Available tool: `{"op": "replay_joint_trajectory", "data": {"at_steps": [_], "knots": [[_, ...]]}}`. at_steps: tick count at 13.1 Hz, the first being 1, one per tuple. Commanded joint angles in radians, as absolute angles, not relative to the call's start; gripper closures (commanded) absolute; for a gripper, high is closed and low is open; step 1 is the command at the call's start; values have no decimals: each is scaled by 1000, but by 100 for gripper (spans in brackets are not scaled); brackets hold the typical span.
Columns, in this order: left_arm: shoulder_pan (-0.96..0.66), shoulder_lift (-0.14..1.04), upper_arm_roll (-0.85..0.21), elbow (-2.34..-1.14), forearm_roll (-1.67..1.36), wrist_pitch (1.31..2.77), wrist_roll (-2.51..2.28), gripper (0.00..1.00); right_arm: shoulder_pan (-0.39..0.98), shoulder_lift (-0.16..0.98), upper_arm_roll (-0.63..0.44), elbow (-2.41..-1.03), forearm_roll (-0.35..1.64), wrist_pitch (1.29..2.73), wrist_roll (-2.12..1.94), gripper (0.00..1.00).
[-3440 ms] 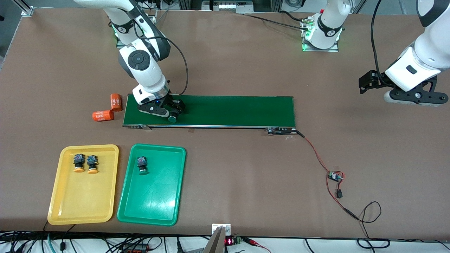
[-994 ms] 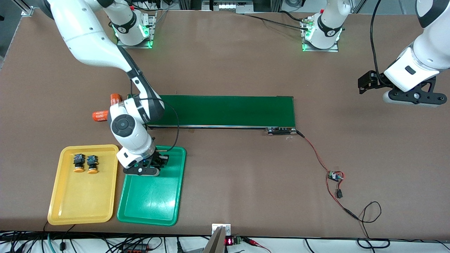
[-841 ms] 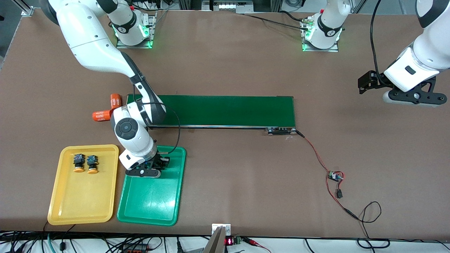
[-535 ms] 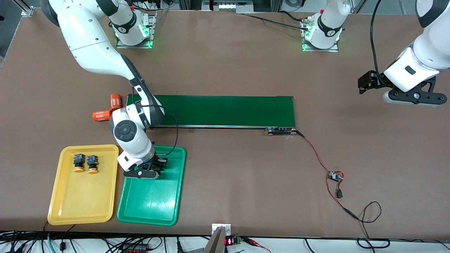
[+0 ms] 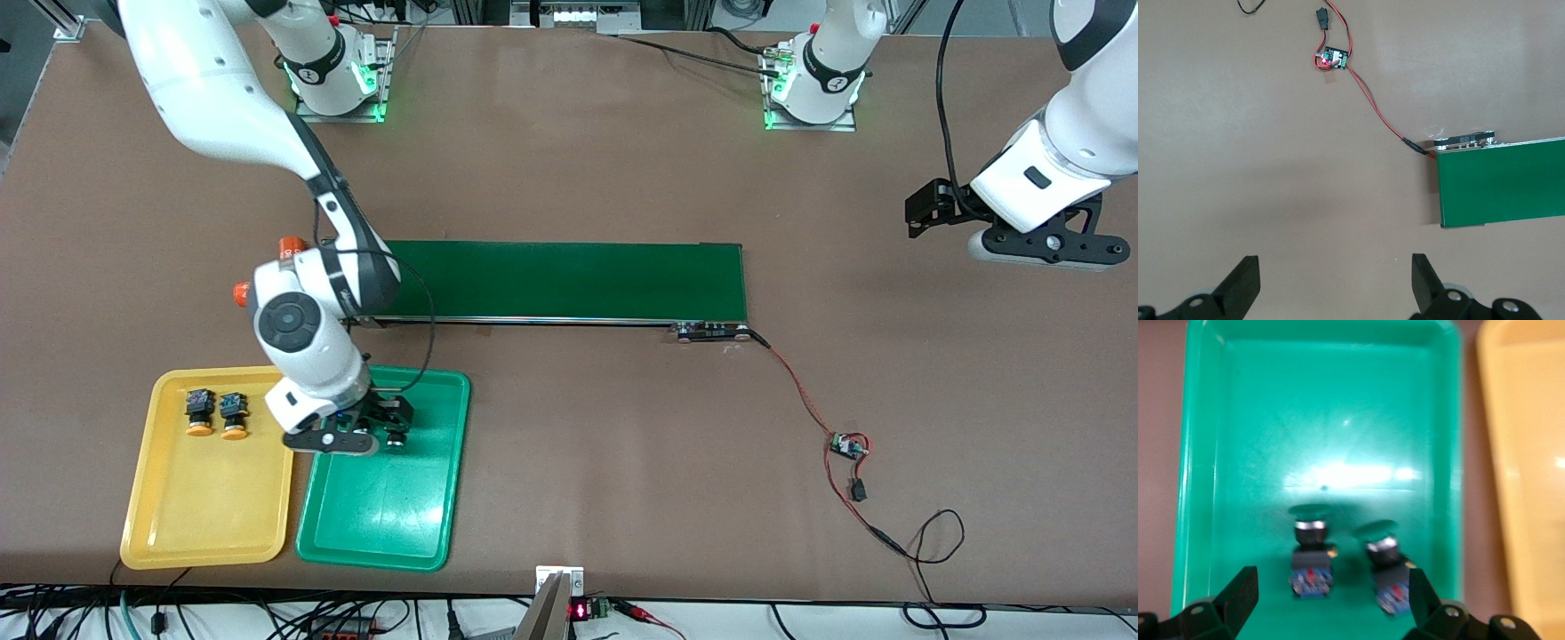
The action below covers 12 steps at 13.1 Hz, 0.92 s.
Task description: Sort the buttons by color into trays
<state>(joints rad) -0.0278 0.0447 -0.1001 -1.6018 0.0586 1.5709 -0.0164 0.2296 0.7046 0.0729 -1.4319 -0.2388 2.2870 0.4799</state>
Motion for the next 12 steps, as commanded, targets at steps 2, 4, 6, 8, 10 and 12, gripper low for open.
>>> {"op": "replay_joint_trajectory", "data": {"at_steps": [2,4,6,8,10,12], "knots": [[-21,51,-106,-1578,51,1551,-6,0,160,481,78,-1520,-215,2073,342,0],[-21,51,-106,-1578,51,1551,-6,0,88,355,78,-1552,-99,1934,249,0],[-21,51,-106,-1578,51,1551,-6,0,3,263,77,-1557,-61,1809,130,0],[-21,49,-106,-1578,51,1551,-6,0,-38,172,72,-1584,-60,1741,78,0],[-20,49,-106,-1578,51,1551,-6,0,-80,77,72,-1640,-60,1688,71,0],[-20,51,-106,-1578,51,1551,-6,0,-113,8,72,-1686,-61,1635,61,0]]}}
